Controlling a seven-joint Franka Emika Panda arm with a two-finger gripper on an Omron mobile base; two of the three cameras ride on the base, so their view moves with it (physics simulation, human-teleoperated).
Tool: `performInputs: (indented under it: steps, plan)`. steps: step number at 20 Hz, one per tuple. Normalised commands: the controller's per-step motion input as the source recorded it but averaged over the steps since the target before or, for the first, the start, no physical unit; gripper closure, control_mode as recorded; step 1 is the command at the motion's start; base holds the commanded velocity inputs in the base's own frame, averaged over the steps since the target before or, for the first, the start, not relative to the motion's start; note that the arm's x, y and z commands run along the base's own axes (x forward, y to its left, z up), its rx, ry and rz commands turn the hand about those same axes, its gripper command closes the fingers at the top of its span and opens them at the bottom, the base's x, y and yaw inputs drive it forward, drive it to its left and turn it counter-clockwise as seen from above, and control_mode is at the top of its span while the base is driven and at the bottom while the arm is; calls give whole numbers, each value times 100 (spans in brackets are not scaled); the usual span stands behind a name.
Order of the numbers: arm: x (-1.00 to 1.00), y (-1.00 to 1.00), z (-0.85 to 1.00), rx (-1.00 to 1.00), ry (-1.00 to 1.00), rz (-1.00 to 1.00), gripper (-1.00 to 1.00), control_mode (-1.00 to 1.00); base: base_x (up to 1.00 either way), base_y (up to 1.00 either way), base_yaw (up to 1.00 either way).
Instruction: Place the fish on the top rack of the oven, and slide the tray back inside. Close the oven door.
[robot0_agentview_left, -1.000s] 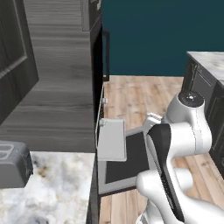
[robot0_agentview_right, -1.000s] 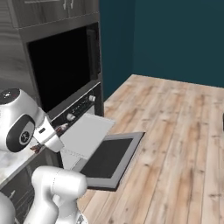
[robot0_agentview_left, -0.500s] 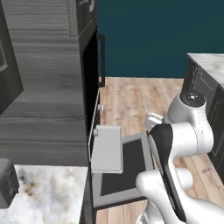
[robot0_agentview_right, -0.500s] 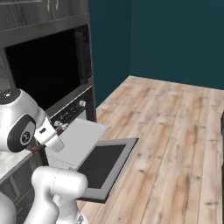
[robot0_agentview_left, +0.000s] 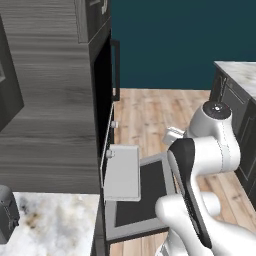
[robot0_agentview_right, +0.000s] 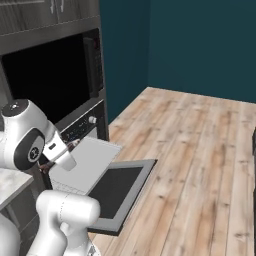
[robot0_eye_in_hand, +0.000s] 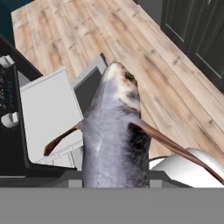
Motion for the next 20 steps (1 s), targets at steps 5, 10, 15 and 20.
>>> performInputs:
  steps: [5, 10, 15, 20]
  plan:
    - [0, 0, -4, 0, 0, 9, 100, -100, 0, 0, 0]
    - [0, -1, -11, 0, 0, 6, 100, -100, 0, 0, 0]
    - [7, 0, -23, 0, 0, 12, 100, -100, 0, 0, 0]
    - [28, 0, -43, 0, 0, 20, 100, -100, 0, 0, 0]
